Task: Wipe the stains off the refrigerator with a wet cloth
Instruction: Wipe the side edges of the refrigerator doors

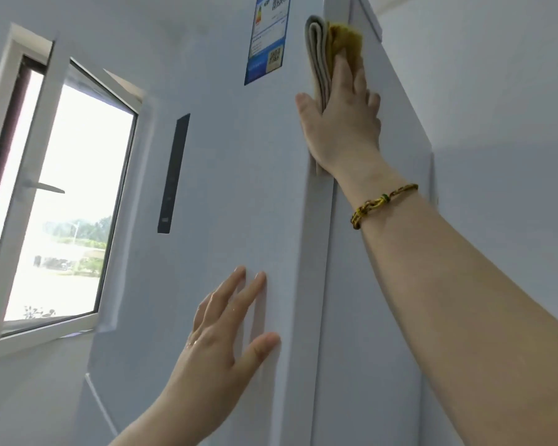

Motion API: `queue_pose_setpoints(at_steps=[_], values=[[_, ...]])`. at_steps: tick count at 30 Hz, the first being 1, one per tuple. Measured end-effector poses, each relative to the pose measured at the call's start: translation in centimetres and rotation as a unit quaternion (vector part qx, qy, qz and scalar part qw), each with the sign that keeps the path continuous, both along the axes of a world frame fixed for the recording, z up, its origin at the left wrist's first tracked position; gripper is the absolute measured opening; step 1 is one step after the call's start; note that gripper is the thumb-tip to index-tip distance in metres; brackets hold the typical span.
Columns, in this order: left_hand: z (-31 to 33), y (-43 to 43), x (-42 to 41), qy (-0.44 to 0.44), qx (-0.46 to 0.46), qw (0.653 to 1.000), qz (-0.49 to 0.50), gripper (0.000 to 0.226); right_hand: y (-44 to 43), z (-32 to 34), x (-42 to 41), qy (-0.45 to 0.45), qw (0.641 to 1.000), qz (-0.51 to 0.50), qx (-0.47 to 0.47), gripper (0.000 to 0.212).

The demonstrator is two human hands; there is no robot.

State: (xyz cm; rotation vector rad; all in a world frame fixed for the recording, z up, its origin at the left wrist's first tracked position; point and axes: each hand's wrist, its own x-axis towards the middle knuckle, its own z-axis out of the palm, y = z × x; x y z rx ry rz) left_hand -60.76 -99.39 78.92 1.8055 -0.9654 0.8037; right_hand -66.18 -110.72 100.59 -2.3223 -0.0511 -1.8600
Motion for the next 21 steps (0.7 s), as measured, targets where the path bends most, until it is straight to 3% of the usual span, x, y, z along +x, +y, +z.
queue_pose_setpoints(at_steps=[7, 12, 18, 21], values=[[-0.8, 0.0, 0.9, -0.026, -0.010, 0.999, -0.045, 0.040, -0.3, -12.9, -0.2, 0.055, 0.996, 0.062, 0.035, 0.063], [-2.5, 0.1, 1.3, -0.046, -0.053, 0.996, -0.061, 0.048, 0.8, -24.4, -0.5, 0.074, 0.985, 0.116, 0.101, 0.059], [-9.4, 0.7, 1.2, -0.092, -0.052, 0.994, -0.036, 0.044, 2.6, -36.0, -1.8, 0.154, 0.963, 0.095, 0.202, 0.065], [-14.7, 1.4, 0.3, -0.079, -0.033, 0.996, -0.021, 0.041, 2.4, -38.0, -2.7, 0.188, 0.948, 0.109, 0.231, 0.061]])
